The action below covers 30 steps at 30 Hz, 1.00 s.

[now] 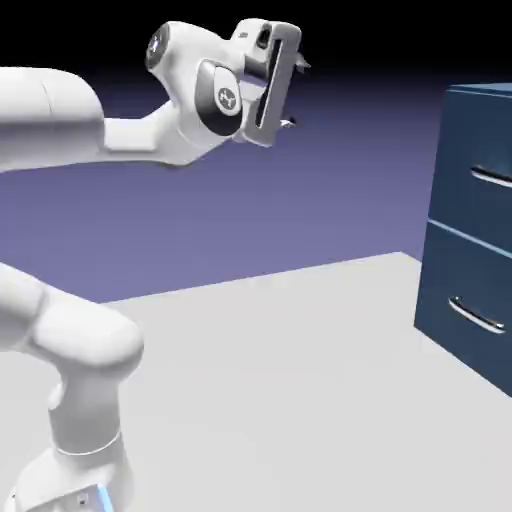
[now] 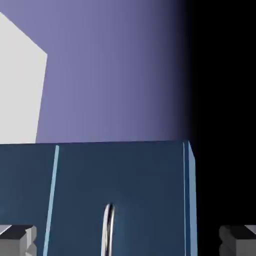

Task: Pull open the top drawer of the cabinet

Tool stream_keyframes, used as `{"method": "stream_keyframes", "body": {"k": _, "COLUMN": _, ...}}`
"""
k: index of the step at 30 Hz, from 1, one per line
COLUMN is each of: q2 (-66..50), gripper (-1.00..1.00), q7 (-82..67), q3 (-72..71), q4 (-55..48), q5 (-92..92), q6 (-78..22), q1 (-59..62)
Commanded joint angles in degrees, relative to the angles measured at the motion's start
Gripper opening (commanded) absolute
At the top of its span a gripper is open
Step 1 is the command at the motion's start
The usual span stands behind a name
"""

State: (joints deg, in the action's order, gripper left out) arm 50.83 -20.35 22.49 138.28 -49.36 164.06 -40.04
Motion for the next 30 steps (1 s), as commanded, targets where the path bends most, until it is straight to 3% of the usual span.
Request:
{"method": "stream_keyframes", "body": {"k": 1, "q2": 0.72, "gripper": 0.00, "q7": -2.50, "q3": 0.89, "q4": -0.90, "q5": -1.96, "q6": -0.39, "q1": -1.56}}
{"method": "stream_keyframes", "body": {"k": 30, "q2": 21.63, "gripper": 0.00, "q7": -74.76, "q3": 26.77, "q4": -27.04, "q5": -58.75, "q6": -11.84, "q1": -46.84}}
